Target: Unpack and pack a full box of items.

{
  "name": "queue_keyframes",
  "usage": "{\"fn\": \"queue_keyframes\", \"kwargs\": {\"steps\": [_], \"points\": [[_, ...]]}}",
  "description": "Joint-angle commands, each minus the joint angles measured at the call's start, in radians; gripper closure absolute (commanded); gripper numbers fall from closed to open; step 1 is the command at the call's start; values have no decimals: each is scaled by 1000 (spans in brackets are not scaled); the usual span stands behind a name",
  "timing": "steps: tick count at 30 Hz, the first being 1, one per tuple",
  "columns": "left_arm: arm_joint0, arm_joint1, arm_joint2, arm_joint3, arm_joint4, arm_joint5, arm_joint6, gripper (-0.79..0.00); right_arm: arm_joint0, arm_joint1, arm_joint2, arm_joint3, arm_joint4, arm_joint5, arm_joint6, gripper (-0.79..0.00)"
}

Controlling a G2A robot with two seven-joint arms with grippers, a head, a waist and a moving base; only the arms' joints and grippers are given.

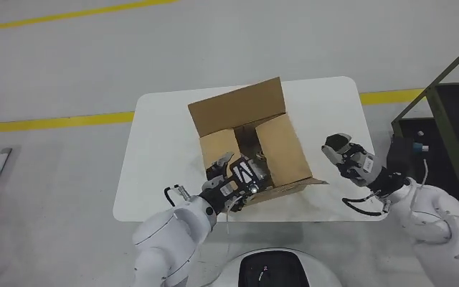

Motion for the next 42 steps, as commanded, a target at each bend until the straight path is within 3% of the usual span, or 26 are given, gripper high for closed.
{"fn": "queue_keyframes", "kwargs": {"steps": [1,7,12,16,19,24,29,42], "points": [[5,3,8,-11,-24,-5,-12,-785,6,1,-13,7,-3,10,58,0],[10,14,-1,-31,-70,20,-29,-785,3,3,-113,7,54,-60,215,0],[2,16,-20,-34,-71,54,-36,-785,-25,11,-165,17,120,-188,294,0],[2,16,-20,-34,-71,54,-36,-785,-33,15,-169,35,143,-202,315,0],[2,16,-20,-34,-71,54,-36,-785,-30,17,-155,37,133,-179,309,0],[2,16,-20,-34,-71,54,-36,-785,-48,11,-60,59,53,17,127,0],[2,16,-20,-34,-71,54,-36,-785,-90,9,-43,111,-58,155,108,0],[2,25,9,15,24,88,12,-785,-125,-4,-177,68,-20,76,106,0]]}}
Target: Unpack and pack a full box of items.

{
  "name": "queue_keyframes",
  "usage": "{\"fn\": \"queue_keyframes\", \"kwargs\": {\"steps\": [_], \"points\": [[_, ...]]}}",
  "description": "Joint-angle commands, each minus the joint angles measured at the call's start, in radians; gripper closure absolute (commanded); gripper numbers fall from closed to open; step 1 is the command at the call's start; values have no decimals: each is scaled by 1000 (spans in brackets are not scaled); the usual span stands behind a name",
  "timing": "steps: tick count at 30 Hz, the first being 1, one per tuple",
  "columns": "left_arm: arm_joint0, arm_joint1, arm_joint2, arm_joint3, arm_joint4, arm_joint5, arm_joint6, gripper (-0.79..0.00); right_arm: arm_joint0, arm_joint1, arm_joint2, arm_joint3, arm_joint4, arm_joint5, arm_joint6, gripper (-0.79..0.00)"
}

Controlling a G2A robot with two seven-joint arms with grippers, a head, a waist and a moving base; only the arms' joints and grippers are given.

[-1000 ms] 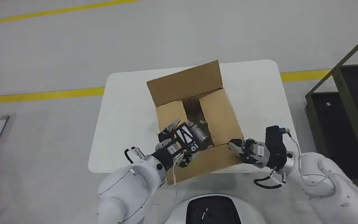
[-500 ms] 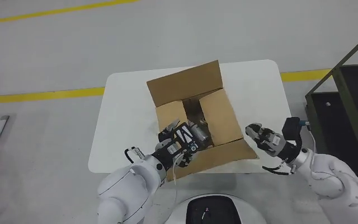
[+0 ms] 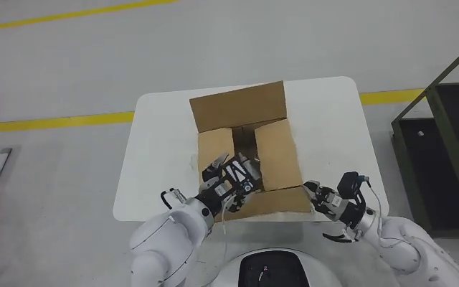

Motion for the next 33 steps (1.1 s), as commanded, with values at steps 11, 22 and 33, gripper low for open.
{"fn": "queue_keyframes", "kwargs": {"steps": [11,22,33], "points": [[-100,-12,129,132,65,124,-26,-785,-14,8,71,-19,5,-13,-28,0],[-93,-10,130,144,79,124,-18,-785,-54,11,122,-39,-1,-6,-68,0],[-192,-29,325,388,411,204,-142,-785,-34,9,108,-29,-4,-11,-67,0]]}}
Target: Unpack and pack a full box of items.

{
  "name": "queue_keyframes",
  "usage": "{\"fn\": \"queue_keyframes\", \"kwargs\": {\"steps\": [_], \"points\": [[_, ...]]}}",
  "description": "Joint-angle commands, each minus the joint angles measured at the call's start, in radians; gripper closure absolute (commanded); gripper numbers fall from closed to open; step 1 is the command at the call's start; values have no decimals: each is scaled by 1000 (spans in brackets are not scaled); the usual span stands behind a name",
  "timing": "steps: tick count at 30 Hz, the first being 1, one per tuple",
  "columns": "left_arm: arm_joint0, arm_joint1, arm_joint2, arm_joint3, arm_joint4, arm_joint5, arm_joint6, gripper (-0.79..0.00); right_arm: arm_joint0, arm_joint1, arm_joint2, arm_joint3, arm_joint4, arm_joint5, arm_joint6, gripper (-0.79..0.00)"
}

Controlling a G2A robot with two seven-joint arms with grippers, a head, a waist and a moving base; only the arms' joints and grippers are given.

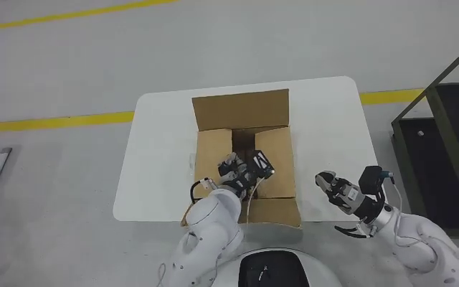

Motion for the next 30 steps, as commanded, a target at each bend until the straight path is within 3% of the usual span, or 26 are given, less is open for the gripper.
{"fn": "queue_keyframes", "kwargs": {"steps": [1,9,11,13,15,30], "points": [[-14,-8,39,48,51,28,-9,-785,1,0,0,3,2,-3,-1,0],[-39,-20,69,96,166,40,-60,-785,-14,0,11,6,0,-6,-10,0],[-38,-21,64,101,189,40,-62,-551,-16,0,12,4,-1,-4,-10,0],[-36,-22,59,102,200,38,-59,-240,-16,0,12,0,-1,-2,-9,0],[-32,-23,54,103,213,33,-59,0,-12,0,11,-3,1,-1,-8,0],[6,-29,-22,37,259,43,-39,0,104,-10,-53,24,9,-21,-9,0]]}}
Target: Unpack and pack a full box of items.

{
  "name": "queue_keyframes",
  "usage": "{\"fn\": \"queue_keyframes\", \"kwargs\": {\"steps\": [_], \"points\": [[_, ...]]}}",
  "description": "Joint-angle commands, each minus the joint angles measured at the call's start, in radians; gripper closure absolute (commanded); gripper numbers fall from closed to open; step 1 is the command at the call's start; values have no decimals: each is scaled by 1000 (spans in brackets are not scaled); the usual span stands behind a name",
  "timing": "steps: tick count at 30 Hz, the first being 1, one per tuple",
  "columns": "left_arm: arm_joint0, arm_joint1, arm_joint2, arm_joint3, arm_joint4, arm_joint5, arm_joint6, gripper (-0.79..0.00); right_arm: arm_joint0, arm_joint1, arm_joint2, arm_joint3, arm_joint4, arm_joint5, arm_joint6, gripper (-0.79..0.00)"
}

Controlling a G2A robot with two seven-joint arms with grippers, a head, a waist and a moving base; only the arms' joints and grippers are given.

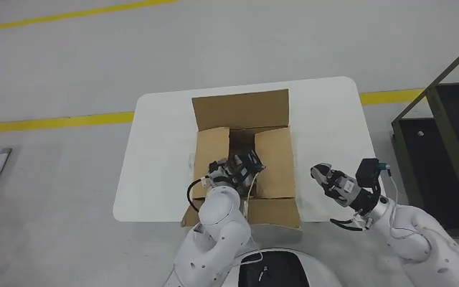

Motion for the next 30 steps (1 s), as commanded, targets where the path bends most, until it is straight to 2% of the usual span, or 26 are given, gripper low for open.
{"fn": "queue_keyframes", "kwargs": {"steps": [1,4,8,9,10,11,22,30], "points": [[7,-4,-20,-21,-35,25,2,0,27,-3,-22,10,10,-9,9,0],[5,-9,-52,-46,-77,50,-17,0,79,-8,-66,35,17,-28,37,0],[-8,-11,-66,-72,-36,44,-28,0,149,-17,-142,79,20,-52,78,0],[-12,-12,-71,-74,-37,39,-30,-163,164,-20,-159,90,20,-54,86,0],[-19,-12,-74,-77,-22,30,-30,-671,179,-22,-176,101,11,-60,97,0],[-22,-13,-75,-77,-14,20,-28,-785,193,-24,-191,114,5,-67,105,0],[-43,-2,-175,-87,123,-72,18,-785,279,-35,-250,201,3,-76,140,0],[-34,19,-319,-60,246,-131,87,-785,290,-35,-245,213,-5,-74,135,0]]}}
